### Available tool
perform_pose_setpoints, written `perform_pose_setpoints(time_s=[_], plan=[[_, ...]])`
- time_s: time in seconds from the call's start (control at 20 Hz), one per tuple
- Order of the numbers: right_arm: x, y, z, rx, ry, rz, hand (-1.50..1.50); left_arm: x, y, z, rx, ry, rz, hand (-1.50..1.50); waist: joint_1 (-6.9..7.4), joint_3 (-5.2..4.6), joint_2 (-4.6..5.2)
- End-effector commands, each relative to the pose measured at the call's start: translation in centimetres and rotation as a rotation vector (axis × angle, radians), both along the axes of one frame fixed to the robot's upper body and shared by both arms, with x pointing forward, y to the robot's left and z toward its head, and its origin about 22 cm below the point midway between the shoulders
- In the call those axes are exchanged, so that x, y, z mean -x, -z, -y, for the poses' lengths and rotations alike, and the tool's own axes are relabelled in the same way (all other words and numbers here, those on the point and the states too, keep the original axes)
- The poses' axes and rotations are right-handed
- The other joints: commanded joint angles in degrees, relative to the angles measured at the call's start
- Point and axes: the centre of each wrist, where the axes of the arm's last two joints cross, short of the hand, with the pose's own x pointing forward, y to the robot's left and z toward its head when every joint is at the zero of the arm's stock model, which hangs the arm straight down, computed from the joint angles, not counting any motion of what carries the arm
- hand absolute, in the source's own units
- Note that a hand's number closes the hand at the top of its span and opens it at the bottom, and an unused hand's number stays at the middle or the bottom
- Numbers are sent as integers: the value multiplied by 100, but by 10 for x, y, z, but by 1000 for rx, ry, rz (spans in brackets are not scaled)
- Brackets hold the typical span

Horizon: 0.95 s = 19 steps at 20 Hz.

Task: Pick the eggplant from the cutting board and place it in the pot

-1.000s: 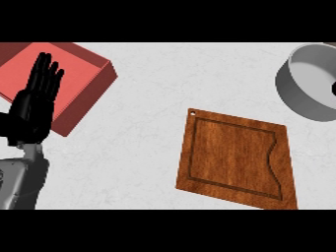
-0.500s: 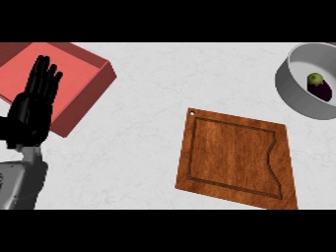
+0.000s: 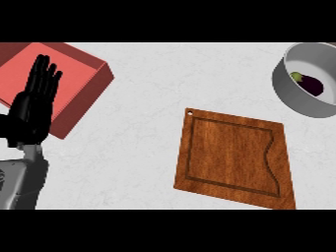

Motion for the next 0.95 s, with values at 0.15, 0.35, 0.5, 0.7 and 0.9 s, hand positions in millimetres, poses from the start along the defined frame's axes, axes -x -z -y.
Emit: perform_pose_setpoints(time_s=[0.15,0.35,0.5,0.7,0.9], plan=[[78,1,26,6,37,115,-150,21,-8,2,0,10,0,0,9,0,-15],[113,15,40,11,79,133,-150,16,10,-6,-5,3,-3,0,14,0,4],[136,6,54,20,86,134,-150,7,-19,-13,10,16,-13,0,38,1,7],[184,20,64,17,73,158,-150,10,-17,-19,-12,2,3,0,21,2,3],[208,8,84,12,94,153,-150,11,0,-8,19,5,-11,0,43,1,10]])
